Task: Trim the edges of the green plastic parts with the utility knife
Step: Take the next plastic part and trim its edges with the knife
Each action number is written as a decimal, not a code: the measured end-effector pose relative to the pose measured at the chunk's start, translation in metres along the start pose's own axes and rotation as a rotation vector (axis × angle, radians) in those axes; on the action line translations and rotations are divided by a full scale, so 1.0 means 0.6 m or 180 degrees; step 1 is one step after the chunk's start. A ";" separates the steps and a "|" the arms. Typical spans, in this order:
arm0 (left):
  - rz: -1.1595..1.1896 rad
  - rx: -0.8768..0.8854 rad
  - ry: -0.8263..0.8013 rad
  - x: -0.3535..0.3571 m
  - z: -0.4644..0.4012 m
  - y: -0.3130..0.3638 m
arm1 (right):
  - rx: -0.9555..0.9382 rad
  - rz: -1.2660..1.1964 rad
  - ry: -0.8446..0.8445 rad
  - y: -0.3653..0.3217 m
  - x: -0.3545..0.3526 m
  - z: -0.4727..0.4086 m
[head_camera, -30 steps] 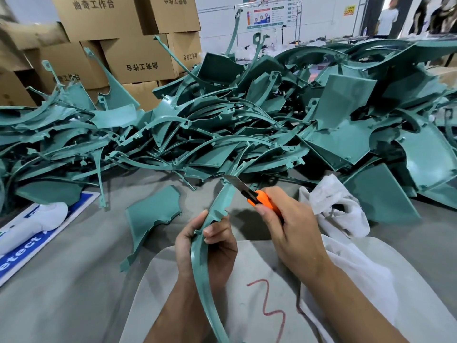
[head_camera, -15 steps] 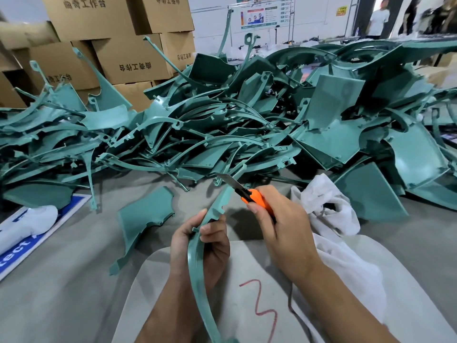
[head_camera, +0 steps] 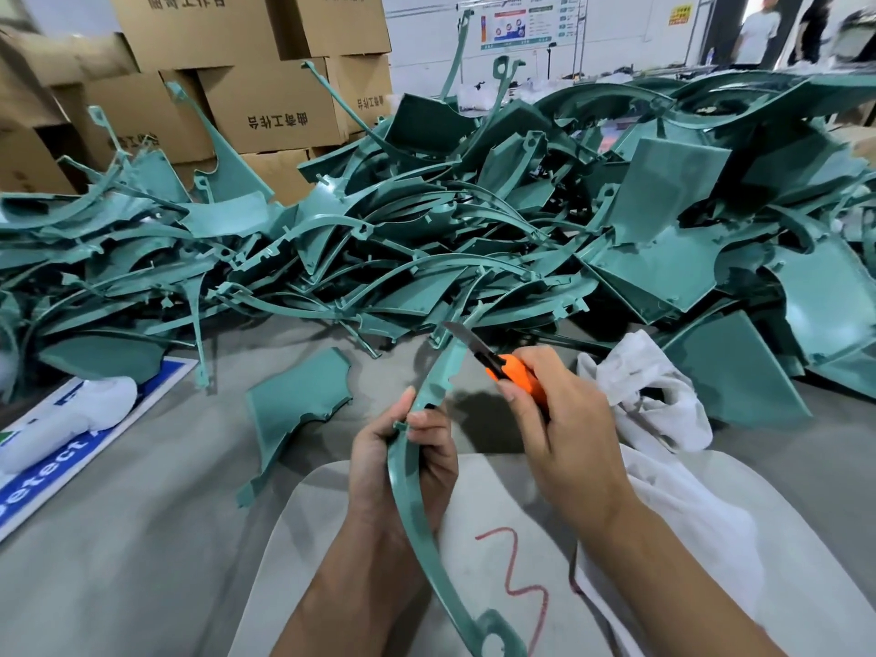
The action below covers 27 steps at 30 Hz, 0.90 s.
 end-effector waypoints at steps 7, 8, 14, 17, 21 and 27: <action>-0.0015 -0.0056 0.0152 -0.002 0.000 -0.014 | -0.0097 -0.0104 -0.0221 -0.003 0.013 0.004; -0.0059 -0.0059 0.0184 -0.003 0.000 -0.015 | -0.0117 -0.0130 -0.0225 -0.005 0.013 0.003; -0.0166 -0.0041 0.0360 -0.006 -0.003 -0.017 | -0.0173 -0.0270 -0.0123 -0.012 0.005 0.001; -0.0096 0.0011 0.0408 -0.009 -0.005 -0.014 | -0.0145 -0.0288 -0.0106 -0.010 0.006 0.000; -0.0070 0.0032 0.0432 -0.013 -0.008 -0.016 | -0.0092 -0.0154 -0.0148 -0.008 0.009 0.001; -0.0104 0.0118 0.0484 -0.007 -0.007 -0.016 | -0.0010 -0.0097 -0.0253 -0.004 0.012 0.002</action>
Point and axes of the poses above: each hand's wrist, its own z-axis away from the middle knuckle, its own x-axis out of the palm, y = z × x, the point moved 5 cm from there along -z, towards the middle knuckle, and after that the axes turned 7 degrees about z, right-handed, at the moved point
